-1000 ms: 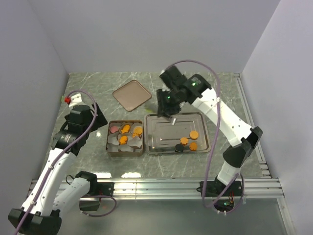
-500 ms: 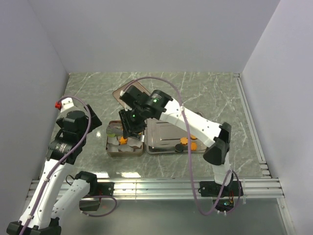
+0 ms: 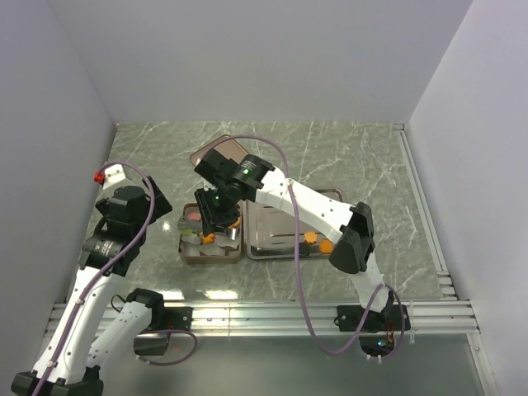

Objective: Pack the cookies

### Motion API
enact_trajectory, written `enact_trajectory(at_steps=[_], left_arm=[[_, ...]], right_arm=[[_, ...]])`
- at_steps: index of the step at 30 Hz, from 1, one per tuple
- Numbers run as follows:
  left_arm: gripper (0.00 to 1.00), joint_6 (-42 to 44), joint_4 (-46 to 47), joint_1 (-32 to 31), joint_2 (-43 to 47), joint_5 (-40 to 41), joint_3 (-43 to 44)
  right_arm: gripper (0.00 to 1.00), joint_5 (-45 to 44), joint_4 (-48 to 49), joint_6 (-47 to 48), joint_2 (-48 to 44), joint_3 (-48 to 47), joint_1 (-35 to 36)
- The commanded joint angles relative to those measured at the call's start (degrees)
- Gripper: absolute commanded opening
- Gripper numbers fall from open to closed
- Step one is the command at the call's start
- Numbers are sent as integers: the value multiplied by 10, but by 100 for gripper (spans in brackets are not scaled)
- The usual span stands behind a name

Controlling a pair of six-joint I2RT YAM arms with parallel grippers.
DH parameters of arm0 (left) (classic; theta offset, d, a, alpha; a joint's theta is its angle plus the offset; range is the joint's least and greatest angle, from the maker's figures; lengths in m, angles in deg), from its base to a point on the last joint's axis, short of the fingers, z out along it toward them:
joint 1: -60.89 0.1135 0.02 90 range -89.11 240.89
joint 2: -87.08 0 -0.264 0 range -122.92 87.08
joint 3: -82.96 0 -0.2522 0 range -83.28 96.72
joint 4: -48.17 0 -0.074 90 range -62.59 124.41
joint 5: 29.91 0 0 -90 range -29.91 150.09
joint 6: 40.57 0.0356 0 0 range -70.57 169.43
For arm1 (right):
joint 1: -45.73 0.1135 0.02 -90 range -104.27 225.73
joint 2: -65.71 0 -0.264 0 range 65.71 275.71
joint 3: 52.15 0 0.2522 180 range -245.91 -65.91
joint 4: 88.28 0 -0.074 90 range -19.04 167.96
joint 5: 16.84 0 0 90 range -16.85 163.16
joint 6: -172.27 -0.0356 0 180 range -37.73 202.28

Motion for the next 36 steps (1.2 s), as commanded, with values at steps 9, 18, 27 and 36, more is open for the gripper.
enact_trajectory(at_steps=[9, 18, 27, 36], left_arm=[[99, -1, 20, -2, 1, -6, 0], [99, 0, 21, -2, 2, -9, -1], [99, 1, 21, -2, 2, -10, 0], [99, 3, 23, -2, 2, -14, 0]], right_arm=[[48, -1, 30, 8, 23, -15, -3], [54, -3, 31, 10, 27, -16, -12], [56, -11, 11, 6, 9, -52, -27], [56, -90, -30, 20, -149, 59, -75]])
